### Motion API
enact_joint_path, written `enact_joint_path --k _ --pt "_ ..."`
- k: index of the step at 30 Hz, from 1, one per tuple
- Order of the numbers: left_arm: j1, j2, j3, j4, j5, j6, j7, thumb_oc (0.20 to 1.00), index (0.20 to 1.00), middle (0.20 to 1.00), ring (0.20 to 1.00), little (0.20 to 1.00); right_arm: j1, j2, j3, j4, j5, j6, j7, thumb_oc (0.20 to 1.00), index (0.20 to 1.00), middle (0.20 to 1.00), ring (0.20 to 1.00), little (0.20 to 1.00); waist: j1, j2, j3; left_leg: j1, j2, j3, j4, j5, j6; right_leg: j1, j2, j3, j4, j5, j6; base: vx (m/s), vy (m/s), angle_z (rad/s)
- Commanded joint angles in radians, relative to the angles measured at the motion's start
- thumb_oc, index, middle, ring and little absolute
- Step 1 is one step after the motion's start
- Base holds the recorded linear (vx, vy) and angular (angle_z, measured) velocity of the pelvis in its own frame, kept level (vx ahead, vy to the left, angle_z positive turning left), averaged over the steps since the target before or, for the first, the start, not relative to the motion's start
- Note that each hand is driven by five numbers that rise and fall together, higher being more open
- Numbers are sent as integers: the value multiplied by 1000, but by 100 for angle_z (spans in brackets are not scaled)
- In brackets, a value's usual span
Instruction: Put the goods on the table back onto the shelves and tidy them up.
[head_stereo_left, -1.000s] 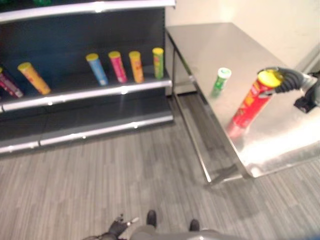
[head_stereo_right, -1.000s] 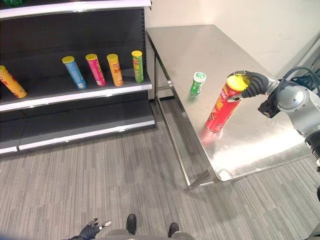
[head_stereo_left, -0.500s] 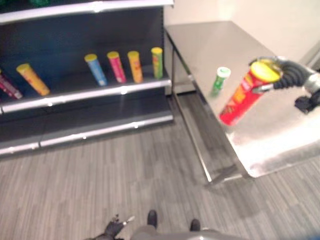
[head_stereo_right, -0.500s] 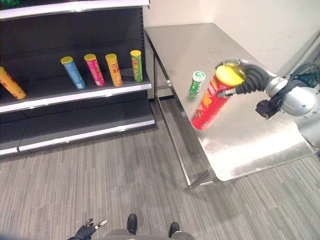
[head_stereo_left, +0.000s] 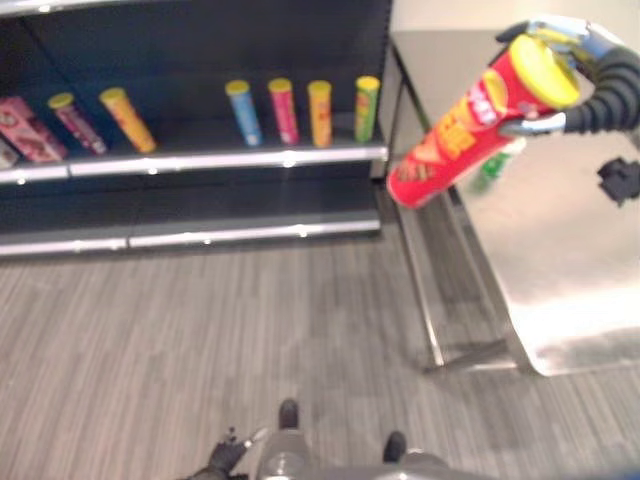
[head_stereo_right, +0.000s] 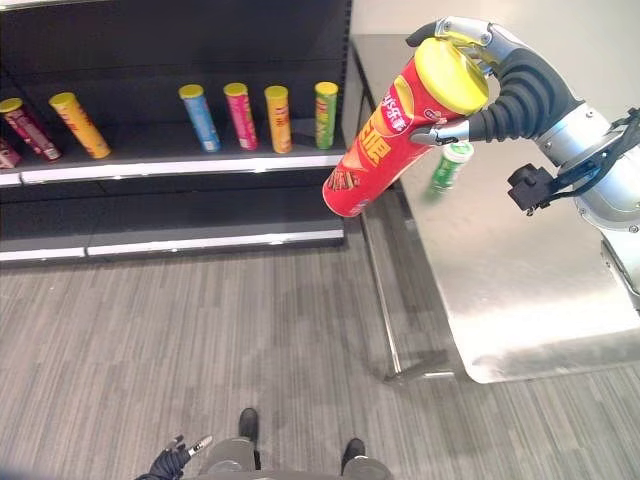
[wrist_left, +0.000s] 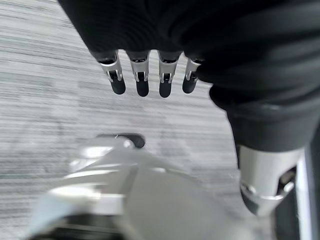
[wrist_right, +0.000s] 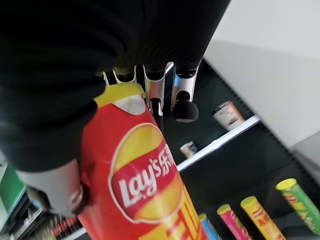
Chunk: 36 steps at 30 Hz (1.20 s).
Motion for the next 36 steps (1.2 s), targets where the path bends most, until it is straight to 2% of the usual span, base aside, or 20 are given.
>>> enact_joint_path --k 1,6,7,9,10,11,13,14,36 --pt "-22 62 -8 -45 -15 -23 24 1000 1000 1000 1000 1000 -77 -45 25 -32 -39 -26 -49 200 200 200 200 200 39 -24 -36 -8 75 6 -39 75 -52 -4 -33 37 100 -167 98 18 126 60" --pt "-22 62 -8 -45 -15 -23 24 1000 1000 1000 1000 1000 -78 -45 25 -32 -39 -26 -49 200 200 200 200 200 39 -24 -36 -8 75 6 -39 75 -52 -4 -33 37 100 -167 98 16 54 27" --pt "-19 68 -12 -43 2 -17 18 1000 1000 1000 1000 1000 -56 -52 31 -47 -55 -20 -41 200 200 200 200 200 30 -9 -53 2 80 54 -49 63 -52 4 -60 25 95 -150 117 116 423 19" --pt "-17 72 -15 -55 12 -15 15 1000 1000 1000 1000 1000 -29 -31 23 -51 -70 -10 -40 200 200 200 200 200 38 -9 -59 -7 60 56 6 31 -52 9 -105 20 90 -114 135 146 653 14" --pt "-40 99 -28 -61 32 -8 15 1000 1000 1000 1000 1000 -7 23 28 -33 -96 3 -43 200 200 200 200 200 53 -29 -53 -37 16 63 100 -61 -31 2 -195 14 87 -20 150 227 1200 7" --pt "-72 152 -25 -61 74 7 19 1000 1000 1000 1000 1000 -15 75 65 22 -185 29 -70 200 200 200 200 200 63 -56 -42 -74 -93 62 141 -132 44 -62 -295 90 162 151 150 190 1044 2" --pt "-72 152 -25 -61 74 7 19 1000 1000 1000 1000 1000 -14 75 64 21 -186 29 -70 200 200 200 200 200 63 -58 -46 -77 -95 62 139 -130 45 -66 -297 90 162 152 150 90 359 46" --pt "-77 157 -28 -61 78 9 16 1000 1000 1000 1000 1000 9 72 48 26 -194 30 -71 200 200 200 200 200 59 -60 -44 -74 -117 48 130 -133 53 -73 -280 141 177 154 150 58 86 67" --pt "-77 157 -28 -61 78 9 16 1000 1000 1000 1000 1000 11 72 46 26 -194 30 -71 200 200 200 200 200 59 -61 -45 -75 -117 48 130 -132 53 -74 -280 141 177 154 150 3 4 5"
